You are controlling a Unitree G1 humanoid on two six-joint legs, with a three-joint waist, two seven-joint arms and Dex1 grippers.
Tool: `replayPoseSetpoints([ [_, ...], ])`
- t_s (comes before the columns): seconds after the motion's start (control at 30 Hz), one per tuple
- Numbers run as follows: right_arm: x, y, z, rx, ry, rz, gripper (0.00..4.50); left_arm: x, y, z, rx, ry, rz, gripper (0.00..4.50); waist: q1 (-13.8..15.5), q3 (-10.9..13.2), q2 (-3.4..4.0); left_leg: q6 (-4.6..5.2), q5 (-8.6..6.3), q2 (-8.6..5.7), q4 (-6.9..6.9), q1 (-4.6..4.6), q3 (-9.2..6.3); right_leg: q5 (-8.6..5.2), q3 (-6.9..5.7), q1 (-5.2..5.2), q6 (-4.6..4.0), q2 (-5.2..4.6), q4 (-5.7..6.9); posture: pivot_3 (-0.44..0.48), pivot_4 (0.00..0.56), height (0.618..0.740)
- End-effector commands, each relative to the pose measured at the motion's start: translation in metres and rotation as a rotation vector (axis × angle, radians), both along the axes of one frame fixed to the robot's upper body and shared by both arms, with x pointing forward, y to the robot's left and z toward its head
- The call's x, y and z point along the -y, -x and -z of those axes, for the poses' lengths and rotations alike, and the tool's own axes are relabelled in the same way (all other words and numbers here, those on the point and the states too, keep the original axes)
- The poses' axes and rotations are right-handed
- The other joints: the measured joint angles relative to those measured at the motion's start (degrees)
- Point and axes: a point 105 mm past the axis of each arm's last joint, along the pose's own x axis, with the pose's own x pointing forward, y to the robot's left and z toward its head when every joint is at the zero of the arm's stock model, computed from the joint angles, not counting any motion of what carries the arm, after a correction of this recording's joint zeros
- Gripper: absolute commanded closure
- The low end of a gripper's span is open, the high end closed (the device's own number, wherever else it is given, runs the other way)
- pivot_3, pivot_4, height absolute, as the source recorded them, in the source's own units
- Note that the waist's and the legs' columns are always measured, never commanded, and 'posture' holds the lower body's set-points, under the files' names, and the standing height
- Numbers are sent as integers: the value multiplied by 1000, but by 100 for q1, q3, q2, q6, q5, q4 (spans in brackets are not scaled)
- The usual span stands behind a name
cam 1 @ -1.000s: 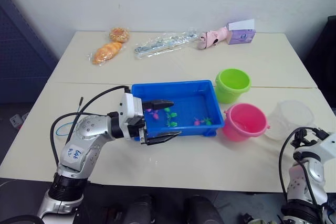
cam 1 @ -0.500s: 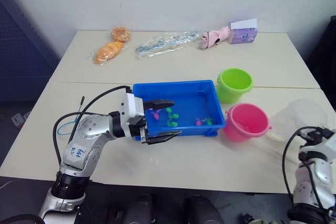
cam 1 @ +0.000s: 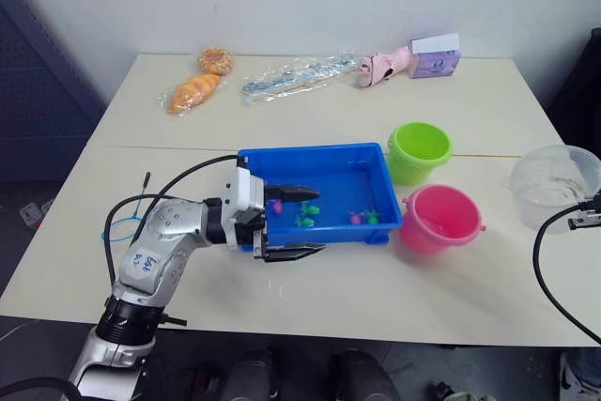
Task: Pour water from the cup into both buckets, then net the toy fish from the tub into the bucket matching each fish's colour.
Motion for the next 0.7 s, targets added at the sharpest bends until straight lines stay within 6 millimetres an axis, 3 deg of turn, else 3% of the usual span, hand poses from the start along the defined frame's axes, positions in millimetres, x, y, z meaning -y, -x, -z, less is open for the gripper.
replayPoseSetpoints([
  [0.03,-17,-2,-19,8,108,-55,4480,6,5,-8,20,14,50,0,10,0,0,0,0,0,0,0,0,0,0,0,0,0,0,0,150,740],
  [0.7,-34,-17,-30,-19,527,-106,4480,18,3,-13,47,21,71,0,100,6,-10,-1,6,-4,10,-5,0,0,-1,0,4,0,-5,0,150,740],
])
